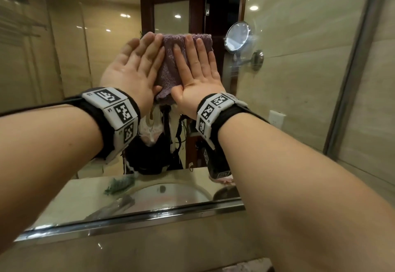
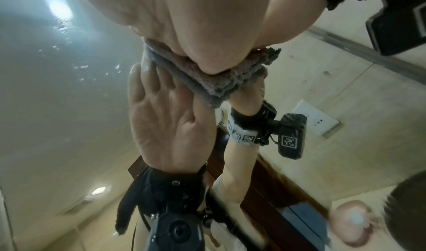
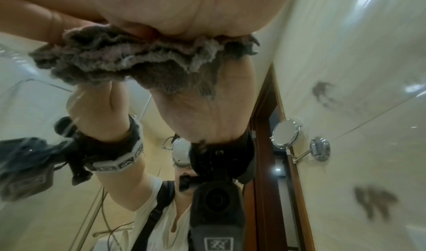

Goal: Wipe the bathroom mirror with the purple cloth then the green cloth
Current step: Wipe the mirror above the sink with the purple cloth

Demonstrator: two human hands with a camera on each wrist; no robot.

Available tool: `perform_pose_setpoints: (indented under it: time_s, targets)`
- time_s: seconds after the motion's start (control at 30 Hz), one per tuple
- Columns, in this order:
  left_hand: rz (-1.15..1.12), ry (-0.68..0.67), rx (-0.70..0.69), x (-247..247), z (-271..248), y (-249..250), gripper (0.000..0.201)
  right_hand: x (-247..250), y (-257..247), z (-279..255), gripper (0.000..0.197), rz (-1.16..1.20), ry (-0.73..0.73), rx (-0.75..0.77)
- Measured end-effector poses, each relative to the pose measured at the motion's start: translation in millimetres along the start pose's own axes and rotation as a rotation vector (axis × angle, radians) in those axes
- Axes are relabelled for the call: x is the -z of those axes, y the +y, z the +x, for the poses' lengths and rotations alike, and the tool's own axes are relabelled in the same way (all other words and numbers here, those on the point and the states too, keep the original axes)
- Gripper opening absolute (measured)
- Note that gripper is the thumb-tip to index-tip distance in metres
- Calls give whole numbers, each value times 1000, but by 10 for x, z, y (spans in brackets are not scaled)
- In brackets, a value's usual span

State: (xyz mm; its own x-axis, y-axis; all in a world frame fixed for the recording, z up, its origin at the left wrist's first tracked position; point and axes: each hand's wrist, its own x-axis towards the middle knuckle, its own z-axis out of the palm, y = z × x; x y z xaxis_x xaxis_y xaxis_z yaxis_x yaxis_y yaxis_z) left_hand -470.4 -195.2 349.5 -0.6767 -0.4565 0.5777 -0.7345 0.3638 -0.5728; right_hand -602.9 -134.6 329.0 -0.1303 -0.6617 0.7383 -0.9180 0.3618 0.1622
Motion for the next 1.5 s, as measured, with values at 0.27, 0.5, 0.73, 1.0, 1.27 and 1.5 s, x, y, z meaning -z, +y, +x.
perform_pose_setpoints:
  time_s: [0.27, 0.5, 0.73, 1.0, 1.27, 1.5]
  targets:
    - [-42, 71, 37, 315, 306, 337, 67, 165, 509, 78, 80, 31, 26, -52]
    - [-23, 115, -24, 491, 449, 795, 67, 59, 998, -178, 83, 56, 30, -105]
    - [-29, 150, -71, 836, 633, 1521, 67, 115, 1755, -495, 82, -2, -66, -162]
    - [-46, 189, -97, 1148, 851, 2062, 71, 129, 2377, -685, 81, -31, -110, -214]
    - [-102, 183, -194, 1471, 1023, 2644, 71, 138, 2912, -950, 81, -29, -157, -352]
    - [-68, 184, -223, 1486, 1032, 2845, 69, -9, 2974, -1106, 80, 31, -115, -387]
